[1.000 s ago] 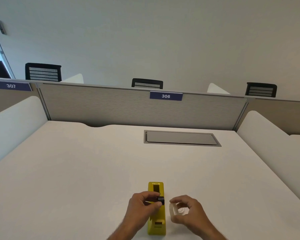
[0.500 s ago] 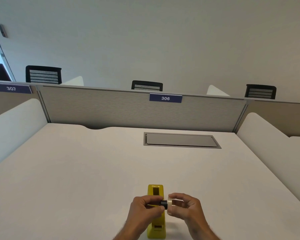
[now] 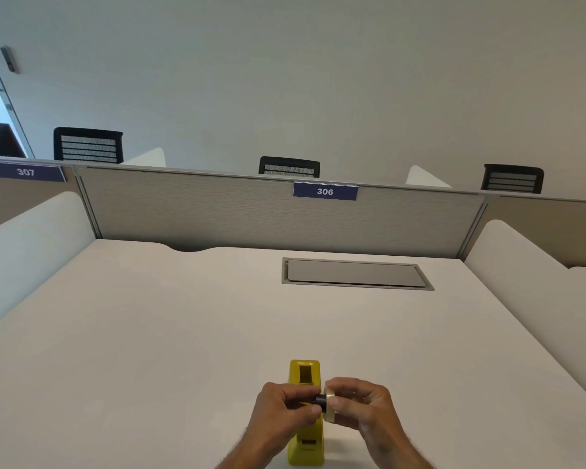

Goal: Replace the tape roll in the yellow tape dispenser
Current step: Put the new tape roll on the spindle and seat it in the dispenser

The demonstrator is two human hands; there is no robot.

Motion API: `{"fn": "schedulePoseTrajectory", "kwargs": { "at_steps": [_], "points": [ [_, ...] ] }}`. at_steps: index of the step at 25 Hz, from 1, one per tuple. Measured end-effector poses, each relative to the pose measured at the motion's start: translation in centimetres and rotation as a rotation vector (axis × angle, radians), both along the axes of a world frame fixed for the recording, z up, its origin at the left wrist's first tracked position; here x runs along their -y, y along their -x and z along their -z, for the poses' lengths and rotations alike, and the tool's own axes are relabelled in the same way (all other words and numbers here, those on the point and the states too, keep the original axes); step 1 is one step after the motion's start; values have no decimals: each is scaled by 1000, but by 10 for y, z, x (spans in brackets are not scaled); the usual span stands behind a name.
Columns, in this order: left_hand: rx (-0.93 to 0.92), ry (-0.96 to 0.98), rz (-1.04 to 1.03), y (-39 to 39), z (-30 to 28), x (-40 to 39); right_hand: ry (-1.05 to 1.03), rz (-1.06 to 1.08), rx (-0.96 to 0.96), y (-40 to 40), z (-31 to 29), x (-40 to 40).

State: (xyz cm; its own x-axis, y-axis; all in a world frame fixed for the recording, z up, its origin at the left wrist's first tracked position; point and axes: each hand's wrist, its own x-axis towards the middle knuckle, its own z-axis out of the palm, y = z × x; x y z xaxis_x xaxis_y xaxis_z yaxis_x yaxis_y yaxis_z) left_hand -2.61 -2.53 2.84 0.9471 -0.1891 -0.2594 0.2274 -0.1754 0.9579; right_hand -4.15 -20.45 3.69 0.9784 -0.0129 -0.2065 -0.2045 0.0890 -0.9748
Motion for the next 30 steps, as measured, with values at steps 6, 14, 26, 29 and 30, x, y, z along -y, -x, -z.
{"fn": "schedulePoseTrajectory", "kwargs": {
  "at_steps": [6, 14, 26, 29, 30],
  "points": [
    [-7, 8, -9, 0, -1, -2, -21, -25, -5, -1, 4, 0],
    [-2, -2, 29, 2, -3, -4, -26, -84, 22, 0, 9, -1],
    [78, -215, 53, -17, 3, -11, 488, -152, 98, -25, 17, -8],
    [102, -268, 34, -23, 7, -12, 560, -155, 121, -32, 16, -9],
    [116, -288, 12, -24, 9, -13, 576, -159, 131, -35, 16, -9]
  ]
}}
